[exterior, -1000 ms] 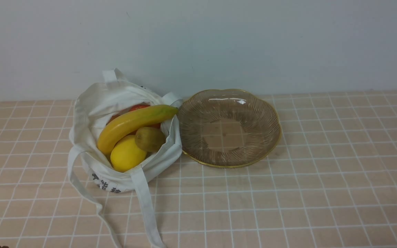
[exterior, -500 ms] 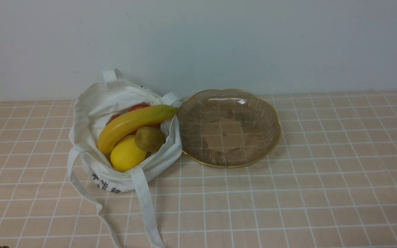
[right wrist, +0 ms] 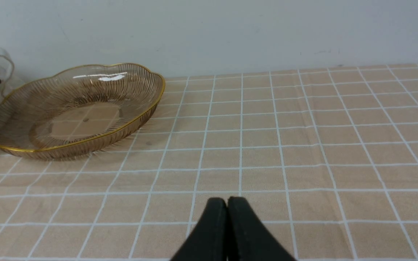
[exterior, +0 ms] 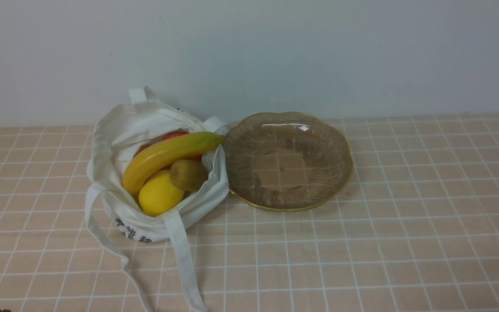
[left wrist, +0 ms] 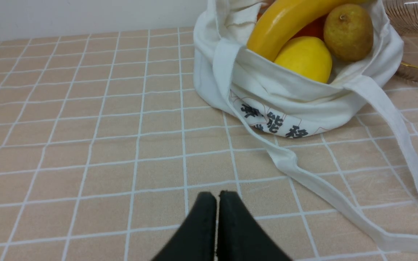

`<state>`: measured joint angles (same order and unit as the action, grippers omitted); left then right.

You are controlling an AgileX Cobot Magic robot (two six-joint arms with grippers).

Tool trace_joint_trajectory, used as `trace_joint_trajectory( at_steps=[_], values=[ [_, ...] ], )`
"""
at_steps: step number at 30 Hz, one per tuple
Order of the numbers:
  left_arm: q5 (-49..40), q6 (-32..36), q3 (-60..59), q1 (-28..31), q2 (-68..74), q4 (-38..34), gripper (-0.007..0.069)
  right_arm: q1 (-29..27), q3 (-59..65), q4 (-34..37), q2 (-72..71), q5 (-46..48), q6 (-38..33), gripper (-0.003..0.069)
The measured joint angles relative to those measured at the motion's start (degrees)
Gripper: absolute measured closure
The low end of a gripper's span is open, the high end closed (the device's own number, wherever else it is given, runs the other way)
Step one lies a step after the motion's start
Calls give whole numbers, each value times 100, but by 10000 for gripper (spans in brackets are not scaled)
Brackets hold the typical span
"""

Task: Take the fruit out of the bag on the brown coffee tablecloth and place them on the plate.
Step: 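Reach into the white bag and grasp the banana with the left gripper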

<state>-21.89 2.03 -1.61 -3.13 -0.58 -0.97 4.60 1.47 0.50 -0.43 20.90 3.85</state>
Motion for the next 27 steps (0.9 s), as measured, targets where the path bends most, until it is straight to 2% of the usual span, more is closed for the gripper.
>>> trace_joint_trajectory(
  at_steps=[5,6,7,8,9,12,14,16,23,27],
  values=[
    [0,-129,0,0,0,-253,632,0,0,0,0,0,0,672],
    [0,-404,0,0,0,-726,632,0,0,0,0,0,0,672],
    [0,-489,0,0,0,-882,632,0,0,0,0,0,0,672],
    [0,-1025,0,0,0,-1833,632,0,0,0,0,0,0,672],
    [0,-1025,0,0,0,-1833,632,0,0,0,0,0,0,672],
    [-6,-1755,-2,0,0,-3394,632,0,0,0,0,0,0,672],
    [-6,-1942,-2,0,0,-4195,632,0,0,0,0,0,0,672],
    [31,-1917,-2,0,0,-4631,632,0,0,0,0,0,0,672],
    [243,-1451,45,0,0,-4945,632,0,0,0,0,0,0,672],
    [89,-720,775,0,111,-4804,632,0,0,0,0,0,0,672]
  ],
)
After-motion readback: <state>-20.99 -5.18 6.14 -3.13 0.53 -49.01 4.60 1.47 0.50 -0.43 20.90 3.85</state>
